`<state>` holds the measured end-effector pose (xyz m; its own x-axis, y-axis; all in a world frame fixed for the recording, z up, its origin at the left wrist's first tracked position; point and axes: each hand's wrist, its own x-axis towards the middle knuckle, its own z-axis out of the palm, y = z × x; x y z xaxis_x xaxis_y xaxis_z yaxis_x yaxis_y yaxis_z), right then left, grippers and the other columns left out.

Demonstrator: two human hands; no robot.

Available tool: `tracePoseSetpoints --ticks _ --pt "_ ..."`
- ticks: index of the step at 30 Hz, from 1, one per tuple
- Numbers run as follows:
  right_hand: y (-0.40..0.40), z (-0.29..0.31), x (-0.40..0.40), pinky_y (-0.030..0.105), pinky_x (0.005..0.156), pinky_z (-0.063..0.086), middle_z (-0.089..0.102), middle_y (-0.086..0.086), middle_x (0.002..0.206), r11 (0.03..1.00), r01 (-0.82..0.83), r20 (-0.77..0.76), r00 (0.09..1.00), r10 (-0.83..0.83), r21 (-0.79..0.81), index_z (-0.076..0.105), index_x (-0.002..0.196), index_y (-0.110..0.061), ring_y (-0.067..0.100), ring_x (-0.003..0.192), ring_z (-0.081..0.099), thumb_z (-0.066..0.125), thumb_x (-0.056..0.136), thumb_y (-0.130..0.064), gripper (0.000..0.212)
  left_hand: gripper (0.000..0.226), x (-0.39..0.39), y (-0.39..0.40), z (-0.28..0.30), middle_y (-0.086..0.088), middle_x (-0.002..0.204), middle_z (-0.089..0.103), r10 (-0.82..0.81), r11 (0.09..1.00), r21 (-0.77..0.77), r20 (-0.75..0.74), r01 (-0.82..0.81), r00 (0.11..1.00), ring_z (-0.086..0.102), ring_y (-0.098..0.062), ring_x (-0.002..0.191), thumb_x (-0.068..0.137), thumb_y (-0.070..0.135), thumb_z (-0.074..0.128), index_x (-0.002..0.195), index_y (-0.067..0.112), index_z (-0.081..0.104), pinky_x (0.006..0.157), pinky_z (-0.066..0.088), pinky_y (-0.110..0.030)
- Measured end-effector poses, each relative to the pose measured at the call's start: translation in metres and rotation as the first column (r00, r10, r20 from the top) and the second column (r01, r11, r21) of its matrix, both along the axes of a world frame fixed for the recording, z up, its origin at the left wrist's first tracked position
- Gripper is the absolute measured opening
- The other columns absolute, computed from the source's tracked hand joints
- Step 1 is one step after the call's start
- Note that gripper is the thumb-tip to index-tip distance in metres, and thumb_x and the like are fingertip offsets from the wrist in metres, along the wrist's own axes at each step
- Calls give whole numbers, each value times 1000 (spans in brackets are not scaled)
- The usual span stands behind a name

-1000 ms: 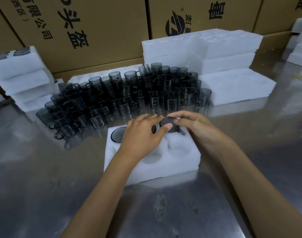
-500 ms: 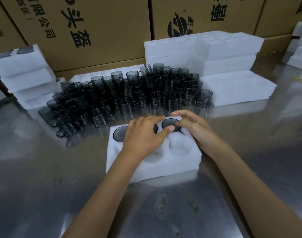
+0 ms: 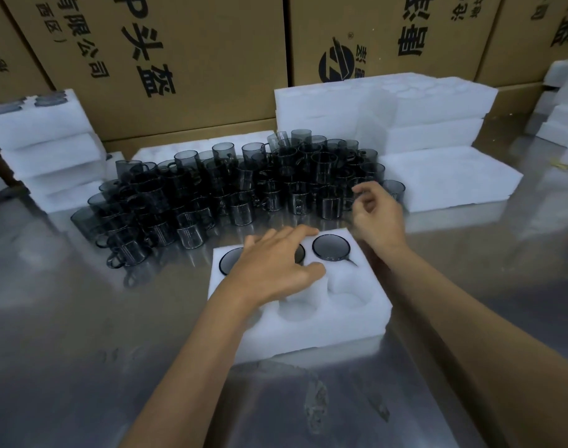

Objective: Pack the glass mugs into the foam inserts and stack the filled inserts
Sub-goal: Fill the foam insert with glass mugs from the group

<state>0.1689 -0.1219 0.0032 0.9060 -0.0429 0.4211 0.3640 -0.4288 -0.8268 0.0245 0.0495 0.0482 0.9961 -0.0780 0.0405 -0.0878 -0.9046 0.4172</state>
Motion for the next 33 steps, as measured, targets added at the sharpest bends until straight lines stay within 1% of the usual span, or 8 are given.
tracePoseSetpoints --ticks 3,7,10,18,23,29,31,33 --pt "11 22 16 38 83 51 62 -1 90 993 -16 70 997 24 -114 63 121 -21 16 80 56 53 87 -10 37 69 0 5 3 24 111 47 -18 998 -53 -27 16 999 38 -4 111 70 56 41 139 48 38 97 20 -32" --pt "27 43 40 41 100 41 53 18 123 888 -32 44 997 58 -458 46 146 -24 34 119 48 52 93 -17 54 76 -2 6 1 25 114 43 -37 999 -18 -32 36 999 36 -3 115 69 65 44 142 49 34 100 20 -32" --pt "36 47 51 43 102 36 50 18 129 807 -34 -30 999 21 -590 47 143 -26 37 126 41 52 97 -25 47 87 -2 8 0 22 133 45 -51 998 24 -53 52 997 35 -8 130 65 83 47 144 52 28 110 21 -39" --pt "31 38 37 43 91 35 66 12 101 861 49 120 993 14 -507 56 113 -12 37 108 50 55 96 -17 18 88 0 -2 -1 15 139 48 22 997 79 18 -23 1000 40 -16 130 62 69 53 144 42 37 112 23 -44" --pt "20 47 8 40 84 45 65 1 94 931 -50 257 955 151 -361 57 103 -16 29 95 56 64 89 -22 17 67 6 15 -3 13 136 55 140 988 49 143 -148 980 47 -16 124 75 53 63 140 40 49 106 22 -36" --pt "21 61 -39 27 76 42 59 -15 95 944 -209 304 909 284 -257 51 95 -26 9 92 56 67 84 -28 19 60 13 15 -7 6 140 54 257 962 45 187 -270 948 45 -20 127 83 49 58 141 36 50 108 24 -42" --pt "22 62 -56 28 82 45 60 -14 100 936 -263 304 895 327 -233 50 94 -27 8 102 57 68 82 -25 21 62 13 18 -7 6 144 51 257 966 -20 191 -259 947 42 -19 132 85 43 60 145 34 46 110 23 -41" --pt "22 61 -73 29 89 47 61 -16 106 927 -310 312 877 364 -211 51 93 -26 3 115 56 70 81 -21 23 67 10 19 -5 7 146 49 237 947 -267 210 -178 949 40 -16 136 87 34 63 149 33 39 113 29 -39"
